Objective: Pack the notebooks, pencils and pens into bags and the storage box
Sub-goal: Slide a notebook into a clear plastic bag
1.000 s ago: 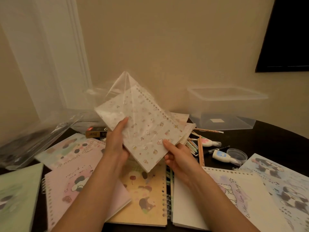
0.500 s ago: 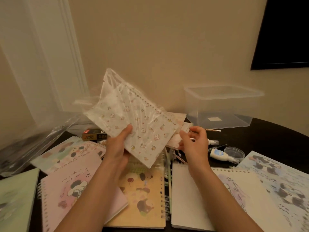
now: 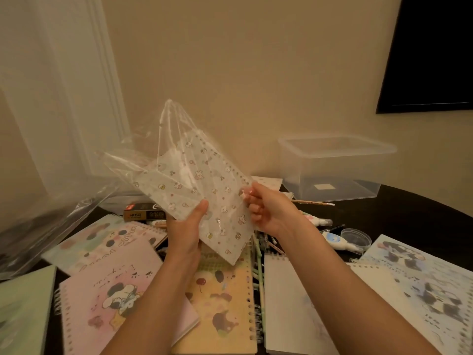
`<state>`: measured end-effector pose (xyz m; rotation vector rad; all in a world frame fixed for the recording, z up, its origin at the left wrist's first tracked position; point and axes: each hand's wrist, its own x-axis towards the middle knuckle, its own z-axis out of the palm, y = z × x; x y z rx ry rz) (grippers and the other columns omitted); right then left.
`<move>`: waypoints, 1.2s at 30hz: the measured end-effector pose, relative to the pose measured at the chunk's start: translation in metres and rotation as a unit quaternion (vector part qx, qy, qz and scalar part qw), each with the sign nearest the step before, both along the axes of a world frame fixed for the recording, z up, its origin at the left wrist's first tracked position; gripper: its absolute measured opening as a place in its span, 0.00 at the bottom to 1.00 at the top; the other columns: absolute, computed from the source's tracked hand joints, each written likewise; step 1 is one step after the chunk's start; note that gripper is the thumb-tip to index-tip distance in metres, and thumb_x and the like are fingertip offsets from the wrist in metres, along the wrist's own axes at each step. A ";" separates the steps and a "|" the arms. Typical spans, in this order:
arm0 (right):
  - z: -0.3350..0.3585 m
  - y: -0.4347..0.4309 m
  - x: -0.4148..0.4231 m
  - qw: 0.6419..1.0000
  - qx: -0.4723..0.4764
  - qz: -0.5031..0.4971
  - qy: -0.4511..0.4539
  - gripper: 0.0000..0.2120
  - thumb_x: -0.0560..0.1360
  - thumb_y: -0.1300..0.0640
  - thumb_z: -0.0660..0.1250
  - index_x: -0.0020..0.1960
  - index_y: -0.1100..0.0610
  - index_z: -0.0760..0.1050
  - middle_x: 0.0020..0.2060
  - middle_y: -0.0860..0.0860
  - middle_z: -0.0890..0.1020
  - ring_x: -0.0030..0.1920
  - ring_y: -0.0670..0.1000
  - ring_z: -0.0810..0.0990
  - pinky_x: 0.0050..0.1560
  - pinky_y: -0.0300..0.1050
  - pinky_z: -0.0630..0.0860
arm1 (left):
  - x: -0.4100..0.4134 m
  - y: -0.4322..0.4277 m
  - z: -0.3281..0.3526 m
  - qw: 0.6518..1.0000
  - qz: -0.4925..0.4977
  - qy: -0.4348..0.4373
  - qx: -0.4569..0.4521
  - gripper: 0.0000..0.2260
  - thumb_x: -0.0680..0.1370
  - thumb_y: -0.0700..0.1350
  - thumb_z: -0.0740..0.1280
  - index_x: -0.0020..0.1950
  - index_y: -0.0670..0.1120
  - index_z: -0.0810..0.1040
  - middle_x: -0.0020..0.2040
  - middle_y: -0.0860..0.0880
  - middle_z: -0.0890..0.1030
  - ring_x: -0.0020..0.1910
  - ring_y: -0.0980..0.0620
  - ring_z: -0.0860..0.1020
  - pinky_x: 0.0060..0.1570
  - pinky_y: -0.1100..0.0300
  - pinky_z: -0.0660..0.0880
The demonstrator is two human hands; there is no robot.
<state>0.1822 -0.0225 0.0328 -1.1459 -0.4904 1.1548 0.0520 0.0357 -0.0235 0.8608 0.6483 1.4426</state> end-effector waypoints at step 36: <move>0.005 0.012 -0.016 0.975 0.049 -0.194 -0.094 0.12 0.78 0.57 0.64 0.37 0.56 0.78 0.35 0.46 0.75 0.36 0.46 0.71 0.47 0.45 0.73 | 0.007 -0.014 0.007 0.996 -0.034 -0.068 -0.049 0.18 0.73 0.39 0.70 0.62 0.48 0.74 0.53 0.50 0.81 0.51 0.51 0.80 0.37 0.56 0.77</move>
